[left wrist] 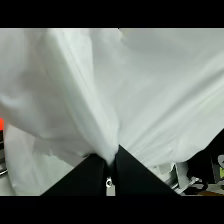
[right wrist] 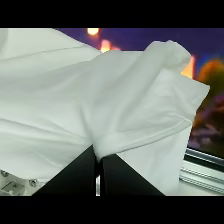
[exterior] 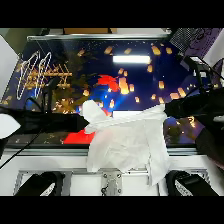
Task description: Fold the clothes and pants, and hang the long-sleeved shirts on hangers.
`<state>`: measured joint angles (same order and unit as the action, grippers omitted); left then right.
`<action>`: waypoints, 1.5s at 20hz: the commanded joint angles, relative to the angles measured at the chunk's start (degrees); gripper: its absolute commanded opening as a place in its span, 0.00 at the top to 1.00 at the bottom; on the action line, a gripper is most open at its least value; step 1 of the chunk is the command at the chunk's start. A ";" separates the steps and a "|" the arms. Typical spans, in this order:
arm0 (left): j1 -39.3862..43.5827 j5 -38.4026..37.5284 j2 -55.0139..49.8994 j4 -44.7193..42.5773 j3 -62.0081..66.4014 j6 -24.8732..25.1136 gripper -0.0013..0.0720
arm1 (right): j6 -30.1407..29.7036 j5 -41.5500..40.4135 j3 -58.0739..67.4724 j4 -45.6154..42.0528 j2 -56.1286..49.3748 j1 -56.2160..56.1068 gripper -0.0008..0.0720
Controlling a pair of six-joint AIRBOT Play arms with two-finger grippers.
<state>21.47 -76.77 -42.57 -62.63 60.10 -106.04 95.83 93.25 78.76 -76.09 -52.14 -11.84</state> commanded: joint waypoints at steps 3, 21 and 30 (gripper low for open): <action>-0.22 1.16 -0.72 -2.62 -0.55 -2.49 0.96 | 1.51 -3.04 -0.37 -0.46 -3.26 -0.04 0.97; -0.17 18.51 -35.23 -1.86 -0.52 4.13 0.96 | -4.63 -38.82 -0.33 -0.87 -27.76 -0.07 0.08; -0.17 18.29 -35.23 -1.88 -0.52 4.26 0.96 | -15.56 -36.46 -0.35 -0.20 -22.82 -6.38 0.09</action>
<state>21.30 -58.39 -77.76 -64.51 59.55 -101.82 81.38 55.09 78.37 -76.36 -77.03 -16.86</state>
